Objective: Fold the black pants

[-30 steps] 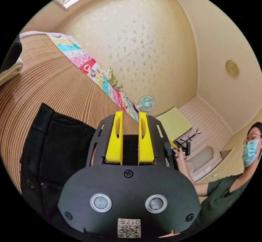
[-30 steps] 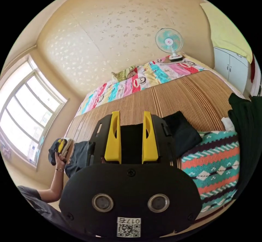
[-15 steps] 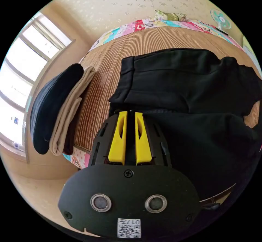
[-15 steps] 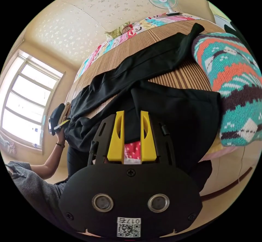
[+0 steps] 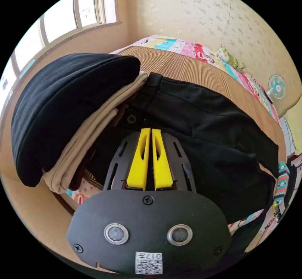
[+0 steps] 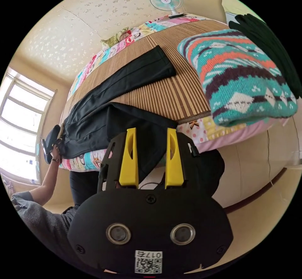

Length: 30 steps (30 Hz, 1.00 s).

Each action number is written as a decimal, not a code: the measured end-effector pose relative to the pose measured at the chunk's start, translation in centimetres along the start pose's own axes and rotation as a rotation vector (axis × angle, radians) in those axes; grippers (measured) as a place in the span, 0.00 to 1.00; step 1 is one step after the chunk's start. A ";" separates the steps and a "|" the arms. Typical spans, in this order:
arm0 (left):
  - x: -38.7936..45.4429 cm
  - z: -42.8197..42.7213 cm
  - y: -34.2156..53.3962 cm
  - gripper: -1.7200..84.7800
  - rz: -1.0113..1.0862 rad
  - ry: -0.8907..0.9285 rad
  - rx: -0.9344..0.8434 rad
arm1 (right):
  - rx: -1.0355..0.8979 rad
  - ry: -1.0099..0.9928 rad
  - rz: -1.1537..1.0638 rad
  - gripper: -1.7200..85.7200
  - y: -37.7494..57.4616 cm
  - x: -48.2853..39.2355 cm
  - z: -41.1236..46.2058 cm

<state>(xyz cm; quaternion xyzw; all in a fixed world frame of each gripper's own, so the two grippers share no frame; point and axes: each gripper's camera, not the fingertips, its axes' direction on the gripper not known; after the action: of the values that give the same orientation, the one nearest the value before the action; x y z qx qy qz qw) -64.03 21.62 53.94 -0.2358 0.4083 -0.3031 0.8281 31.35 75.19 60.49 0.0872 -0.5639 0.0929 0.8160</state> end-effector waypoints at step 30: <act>-20.1 -10.0 10.4 0.18 -0.426 0.400 0.063 | 0.070 -0.187 -0.070 0.11 -8.4 0.1 -7.5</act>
<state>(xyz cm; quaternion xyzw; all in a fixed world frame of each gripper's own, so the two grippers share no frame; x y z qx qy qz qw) -78.74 41.52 52.45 -0.2261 0.4952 -0.5232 0.6556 40.24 68.94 57.66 0.1436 -0.6305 0.0756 0.7591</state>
